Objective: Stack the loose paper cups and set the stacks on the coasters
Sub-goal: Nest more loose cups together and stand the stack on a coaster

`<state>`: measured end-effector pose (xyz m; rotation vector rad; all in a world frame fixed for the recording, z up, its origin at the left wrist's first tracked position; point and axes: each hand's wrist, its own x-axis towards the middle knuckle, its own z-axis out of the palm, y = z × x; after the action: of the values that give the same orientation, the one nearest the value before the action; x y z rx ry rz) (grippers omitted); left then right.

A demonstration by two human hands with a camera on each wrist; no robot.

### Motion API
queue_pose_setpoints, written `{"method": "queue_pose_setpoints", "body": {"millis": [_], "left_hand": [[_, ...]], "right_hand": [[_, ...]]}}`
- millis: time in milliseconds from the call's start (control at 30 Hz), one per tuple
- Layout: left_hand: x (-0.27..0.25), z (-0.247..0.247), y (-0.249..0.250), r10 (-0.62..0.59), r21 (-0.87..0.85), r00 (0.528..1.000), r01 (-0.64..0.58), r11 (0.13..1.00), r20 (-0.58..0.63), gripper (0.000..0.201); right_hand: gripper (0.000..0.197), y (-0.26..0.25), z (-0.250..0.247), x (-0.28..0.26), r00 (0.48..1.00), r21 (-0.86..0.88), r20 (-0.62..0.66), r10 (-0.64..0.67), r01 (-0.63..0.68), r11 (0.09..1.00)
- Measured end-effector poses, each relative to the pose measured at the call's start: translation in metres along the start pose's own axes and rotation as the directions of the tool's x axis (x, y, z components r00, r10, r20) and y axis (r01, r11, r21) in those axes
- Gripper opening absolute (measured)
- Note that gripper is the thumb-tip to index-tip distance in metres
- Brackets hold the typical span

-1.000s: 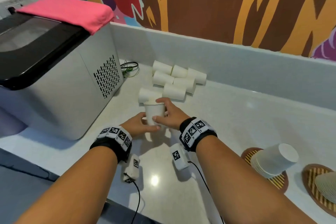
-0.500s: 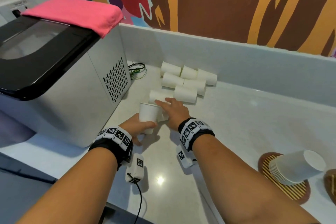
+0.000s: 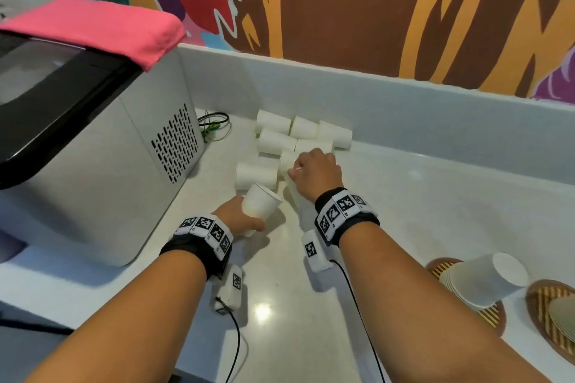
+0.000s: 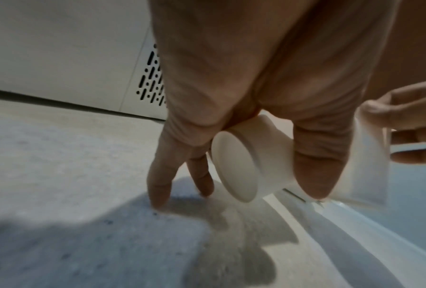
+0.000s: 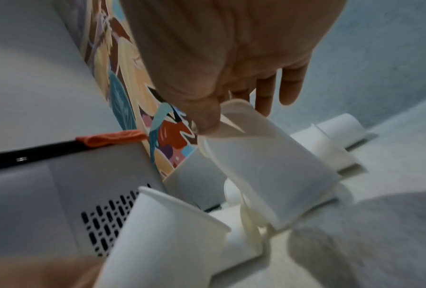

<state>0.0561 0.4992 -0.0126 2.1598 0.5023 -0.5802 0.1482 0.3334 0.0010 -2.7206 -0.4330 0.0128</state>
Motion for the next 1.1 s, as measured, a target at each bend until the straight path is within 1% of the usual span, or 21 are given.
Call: {"method": "queue_pose_setpoints", "body": {"millis": [67, 100, 167, 200, 233, 333, 367, 400, 467, 500, 567, 633, 667, 700, 767, 833, 900, 1000, 1100], "left_hand": [[0.007, 0.003, 0.005, 0.045, 0.031, 0.999, -0.045, 0.999, -0.014, 0.07], [0.01, 0.005, 0.006, 0.057, 0.036, 0.998, -0.057, 0.998, -0.011, 0.069], [0.016, 0.008, 0.009, 0.07, 0.023, 0.997, -0.069, 0.997, -0.02, 0.067], [0.018, 0.01, 0.01, 0.079, 0.014, 0.997, -0.078, 0.997, -0.023, 0.071], [0.023, 0.011, 0.008, 0.092, -0.007, 0.996, -0.092, 0.996, -0.02, 0.076], [0.036, 0.01, 0.001, 0.099, -0.089, 0.995, -0.101, 0.991, -0.03, 0.074], [0.036, 0.007, 0.001, 0.085, -0.112, 0.996, -0.089, 0.99, -0.042, 0.072], [0.031, 0.003, 0.004, 0.069, -0.118, 0.996, -0.076, 0.99, -0.061, 0.07], [0.022, -0.004, 0.007, 0.059, -0.085, 0.994, -0.067, 0.994, -0.093, 0.066], [0.021, -0.007, 0.007, 0.045, -0.065, 0.995, -0.052, 0.997, -0.094, 0.061], [0.018, -0.011, 0.005, 0.026, -0.047, 0.996, -0.03, 0.998, -0.087, 0.049], [0.018, -0.012, 0.002, 0.006, -0.04, 0.997, -0.009, 0.999, -0.08, 0.045], [0.018, -0.013, 0.001, 0.005, -0.018, 0.997, -0.006, 1.0, -0.075, 0.044], [0.018, -0.012, 0.0, 0.006, 0.001, 0.998, -0.006, 1.0, -0.069, 0.043], [0.018, -0.012, 0.001, 0.012, 0.014, 0.998, -0.011, 1.0, -0.062, 0.041], [0.02, -0.011, -0.001, 0.024, 0.018, 0.998, -0.023, 1.0, -0.054, 0.04], [0.022, -0.01, -0.003, 0.025, 0.015, 0.999, -0.025, 1.0, -0.049, 0.041], [0.026, -0.01, -0.005, 0.01, -0.009, 0.999, -0.011, 1.0, -0.044, 0.042], [0.028, -0.01, -0.005, 0.007, -0.007, 0.999, -0.007, 1.0, -0.036, 0.044]], "right_hand": [[0.021, -0.001, -0.014, 0.004, 0.998, 0.167, -0.062, 0.034, -0.023, 0.986], [0.02, -0.002, -0.017, 0.006, 0.996, 0.262, -0.079, 0.038, -0.016, 0.965], [0.017, -0.006, -0.02, 0.004, 0.996, 0.438, -0.082, 0.033, 0.006, 0.899], [0.018, -0.009, -0.019, 0.002, 0.997, 0.493, -0.067, 0.033, 0.004, 0.87], [0.019, -0.011, -0.017, 0.0, 0.999, 0.512, -0.039, 0.019, 0.003, 0.859], [0.03, -0.016, -0.009, -0.006, 0.99, 0.4, 0.111, -0.086, 0.034, 0.916], [0.033, -0.017, -0.006, -0.005, 0.987, 0.396, 0.123, -0.106, 0.049, 0.917], [0.033, -0.017, -0.003, -0.003, 0.989, 0.421, 0.109, -0.098, 0.044, 0.906], [0.032, -0.012, 0.004, 0.006, 0.999, 0.47, 0.04, -0.032, 0.009, 0.883], [0.031, -0.009, 0.008, 0.013, 1.0, 0.443, 0.009, -0.015, 0.009, 0.896], [0.034, 0.001, 0.018, 0.023, 0.999, 0.265, 0.027, -0.043, 0.035, 0.964], [0.055, 0.009, 0.032, 0.028, 0.988, 0.058, 0.124, -0.088, 0.081, 0.995], [0.066, 0.011, 0.038, 0.029, 0.982, -0.006, 0.164, -0.098, 0.1, 0.995], [0.074, 0.01, 0.044, 0.03, 0.976, -0.046, 0.189, -0.108, 0.118, 0.992], [0.082, 0.008, 0.053, 0.032, 0.965, -0.109, 0.228, -0.126, 0.154, 0.982], [0.08, 0.004, 0.056, 0.033, 0.952, -0.191, 0.272, -0.142, 0.198, 0.961], [0.07, 0.004, 0.057, 0.033, 0.95, -0.256, 0.277, -0.145, 0.218, 0.942], [0.058, 0.006, 0.055, 0.031, 0.972, -0.323, 0.186, -0.143, 0.198, 0.925], [0.04, 0.006, 0.047, 0.028, 0.987, -0.346, 0.076, -0.141, 0.159, 0.925]]}}
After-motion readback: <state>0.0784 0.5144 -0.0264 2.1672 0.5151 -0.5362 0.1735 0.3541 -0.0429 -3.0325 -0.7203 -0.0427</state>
